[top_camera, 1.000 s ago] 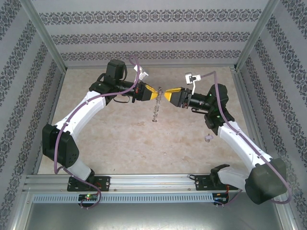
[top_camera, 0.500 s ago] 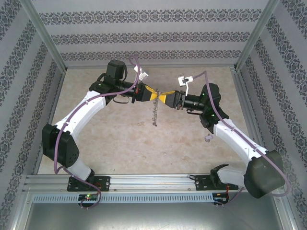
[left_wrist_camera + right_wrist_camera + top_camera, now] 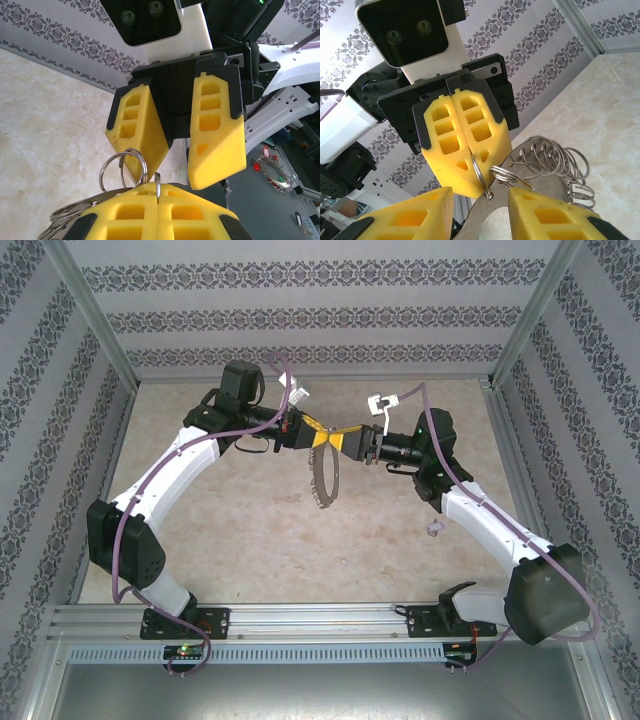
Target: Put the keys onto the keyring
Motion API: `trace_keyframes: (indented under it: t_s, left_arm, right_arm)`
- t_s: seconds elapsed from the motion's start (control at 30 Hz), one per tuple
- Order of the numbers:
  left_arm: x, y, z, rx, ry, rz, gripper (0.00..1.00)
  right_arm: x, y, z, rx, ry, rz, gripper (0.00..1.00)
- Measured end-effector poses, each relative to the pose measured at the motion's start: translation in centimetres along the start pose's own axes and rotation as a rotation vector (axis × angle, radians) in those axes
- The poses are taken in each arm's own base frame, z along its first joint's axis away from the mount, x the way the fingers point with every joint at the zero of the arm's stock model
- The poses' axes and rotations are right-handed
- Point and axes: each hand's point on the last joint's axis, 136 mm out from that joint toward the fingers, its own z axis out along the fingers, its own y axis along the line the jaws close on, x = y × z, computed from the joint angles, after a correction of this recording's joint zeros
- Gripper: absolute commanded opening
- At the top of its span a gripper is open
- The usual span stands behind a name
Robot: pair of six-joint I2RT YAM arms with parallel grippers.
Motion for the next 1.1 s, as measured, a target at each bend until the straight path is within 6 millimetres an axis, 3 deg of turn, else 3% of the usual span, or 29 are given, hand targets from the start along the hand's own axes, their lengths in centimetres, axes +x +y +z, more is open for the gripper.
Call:
trace_keyframes:
  t_s: [0.33, 0.67, 0.87, 1.07, 1.1]
  left_arm:
    - [0.5, -0.5, 0.6, 0.037, 0.025, -0.007, 0.0]
    - [0.8, -0.5, 0.9, 0.063, 0.039, -0.02, 0.0]
    - [0.9, -0.4, 1.0, 0.066, 0.045, -0.035, 0.0]
    - [1.1, -0.3, 1.1, 0.074, 0.049, -0.046, 0.0]
    - [1.1, -0.3, 1.1, 0.074, 0.049, -0.047, 0.0]
  right_arm:
    - [-0.1, 0.0, 0.0, -0.001, -0.001, -0.009, 0.28]
    - [-0.2, 0.0, 0.0, 0.001, -0.003, -0.013, 0.15]
    - [-0.2, 0.0, -0.1, 0.001, 0.001, -0.018, 0.21]
    - [0.0, -0.2, -0.1, 0.003, 0.007, -0.032, 0.0]
    - [0.0, -0.2, -0.1, 0.003, 0.008, -0.032, 0.0]
